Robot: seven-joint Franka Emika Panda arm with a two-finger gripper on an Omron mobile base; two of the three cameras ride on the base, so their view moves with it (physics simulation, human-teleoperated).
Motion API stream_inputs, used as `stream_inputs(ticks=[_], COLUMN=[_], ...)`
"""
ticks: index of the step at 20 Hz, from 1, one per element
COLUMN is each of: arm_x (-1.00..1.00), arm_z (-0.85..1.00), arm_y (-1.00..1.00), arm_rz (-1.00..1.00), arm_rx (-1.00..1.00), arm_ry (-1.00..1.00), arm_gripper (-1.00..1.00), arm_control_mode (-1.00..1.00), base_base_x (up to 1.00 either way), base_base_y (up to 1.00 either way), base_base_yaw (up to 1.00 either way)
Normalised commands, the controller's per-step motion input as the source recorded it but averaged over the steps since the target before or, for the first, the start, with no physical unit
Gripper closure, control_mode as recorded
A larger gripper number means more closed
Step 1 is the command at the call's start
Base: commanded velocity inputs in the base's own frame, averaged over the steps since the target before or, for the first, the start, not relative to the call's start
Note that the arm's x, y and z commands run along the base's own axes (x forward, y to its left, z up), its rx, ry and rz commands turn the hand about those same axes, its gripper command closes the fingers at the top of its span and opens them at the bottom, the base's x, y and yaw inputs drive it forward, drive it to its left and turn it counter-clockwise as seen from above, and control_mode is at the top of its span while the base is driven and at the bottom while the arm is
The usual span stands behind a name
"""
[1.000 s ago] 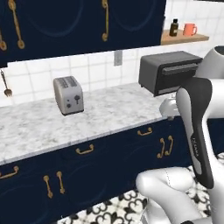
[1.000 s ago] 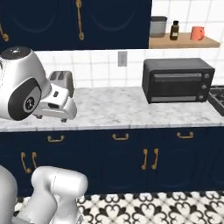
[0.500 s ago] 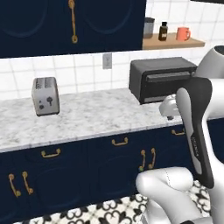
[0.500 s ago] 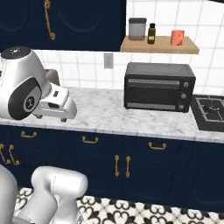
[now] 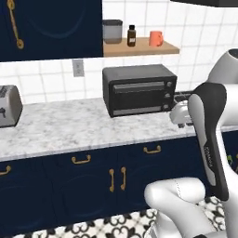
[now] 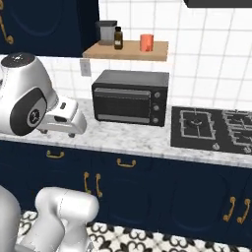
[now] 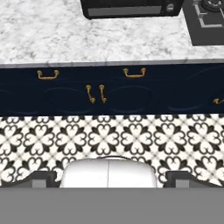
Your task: Gather all objects into one cabinet and sort the glasses and bowls to opposite sides.
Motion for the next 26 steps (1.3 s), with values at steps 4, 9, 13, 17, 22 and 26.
stream_inputs(ticks=[4,9,13,17,22,26], arm_x=[0.00,0.00,0.00,0.00,0.03,0.00], arm_z=[0.00,0.00,0.00,0.00,0.07,0.56], arm_y=[0.00,0.00,0.00,0.00,-0.17,-0.23], arm_rz=[0.00,0.00,0.00,0.00,0.00,0.00], arm_rx=[0.00,0.00,0.00,0.00,0.04,0.09], arm_ry=[0.00,0.00,0.00,0.00,-0.13,-0.45], arm_gripper=[-1.00,-1.00,-1.00,-1.00,-1.00,-1.00], arm_control_mode=[1.00,1.00,1.00,1.00,-1.00,-1.00], base_base_x=[0.56,0.62,0.68,0.71,0.22,0.00], base_base_y=[-0.62,-0.36,0.00,0.00,0.00,0.00], base_base_yaw=[0.01,0.00,0.00,0.00,0.00,0.00])
